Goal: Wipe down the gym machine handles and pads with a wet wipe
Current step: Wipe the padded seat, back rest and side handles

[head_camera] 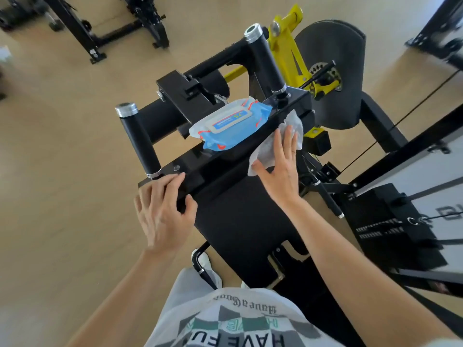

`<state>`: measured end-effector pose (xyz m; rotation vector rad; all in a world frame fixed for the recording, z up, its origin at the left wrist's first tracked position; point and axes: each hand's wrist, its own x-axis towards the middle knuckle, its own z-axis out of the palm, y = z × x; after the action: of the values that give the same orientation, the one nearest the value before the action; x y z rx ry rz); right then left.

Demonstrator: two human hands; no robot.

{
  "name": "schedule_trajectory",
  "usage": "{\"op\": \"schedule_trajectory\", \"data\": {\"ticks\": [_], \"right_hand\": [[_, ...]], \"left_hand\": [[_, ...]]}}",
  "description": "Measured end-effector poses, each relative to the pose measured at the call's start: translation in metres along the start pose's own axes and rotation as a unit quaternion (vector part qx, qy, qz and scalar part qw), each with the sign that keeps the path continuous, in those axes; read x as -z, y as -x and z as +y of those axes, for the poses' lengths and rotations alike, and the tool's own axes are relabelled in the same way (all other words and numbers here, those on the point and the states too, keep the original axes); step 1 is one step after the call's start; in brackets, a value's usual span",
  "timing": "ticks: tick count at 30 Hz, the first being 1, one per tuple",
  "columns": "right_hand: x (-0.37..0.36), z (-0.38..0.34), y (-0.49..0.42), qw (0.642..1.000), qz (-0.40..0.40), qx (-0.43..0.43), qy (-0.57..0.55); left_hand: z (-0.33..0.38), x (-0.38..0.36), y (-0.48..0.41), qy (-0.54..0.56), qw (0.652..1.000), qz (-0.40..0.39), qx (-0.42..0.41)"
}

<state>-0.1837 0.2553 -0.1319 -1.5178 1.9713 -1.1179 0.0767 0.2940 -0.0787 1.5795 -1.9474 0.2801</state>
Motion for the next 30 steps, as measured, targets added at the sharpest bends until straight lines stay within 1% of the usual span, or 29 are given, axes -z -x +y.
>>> {"op": "schedule_trajectory", "data": {"ticks": [2, 4, 6, 9, 11, 15, 18, 21, 24, 28, 30], "right_hand": [[0.013, 0.006, -0.013, 1.000, 0.004, -0.025, -0.016], [0.026, 0.010, -0.027, 0.997, 0.010, -0.060, -0.036], [0.038, 0.013, -0.038, 0.993, 0.010, -0.102, -0.066], [0.040, 0.013, -0.041, 0.985, 0.005, -0.133, -0.111], [0.028, 0.007, -0.031, 0.986, -0.004, -0.124, -0.114], [-0.005, -0.010, 0.009, 0.992, -0.027, -0.075, -0.097], [-0.024, -0.023, 0.033, 0.997, -0.033, -0.036, -0.057], [-0.029, -0.024, 0.041, 0.998, -0.030, -0.020, -0.050], [-0.019, -0.013, 0.026, 0.997, -0.019, -0.030, -0.063], [0.006, 0.001, -0.012, 0.993, 0.010, -0.079, -0.086], [0.020, 0.006, -0.029, 0.987, 0.013, -0.108, -0.121]], "left_hand": [[0.005, -0.003, -0.007, 0.000, 0.999, -0.015, -0.043], [0.008, -0.009, -0.015, -0.003, 0.997, -0.046, -0.063], [0.010, -0.016, -0.019, -0.009, 0.996, -0.064, -0.060], [0.011, -0.021, -0.019, -0.009, 0.998, -0.049, -0.046], [0.012, -0.021, -0.018, -0.005, 0.998, -0.043, -0.043], [0.014, -0.021, -0.019, -0.008, 0.999, -0.032, -0.039], [0.014, -0.021, -0.018, -0.011, 0.999, -0.021, -0.043], [0.013, -0.022, -0.017, -0.014, 0.999, -0.019, -0.043], [0.011, -0.023, -0.017, -0.011, 0.999, -0.019, -0.043], [0.011, -0.022, -0.016, -0.003, 0.999, -0.023, -0.043], [0.012, -0.022, -0.016, 0.000, 0.999, -0.023, -0.039]]}}
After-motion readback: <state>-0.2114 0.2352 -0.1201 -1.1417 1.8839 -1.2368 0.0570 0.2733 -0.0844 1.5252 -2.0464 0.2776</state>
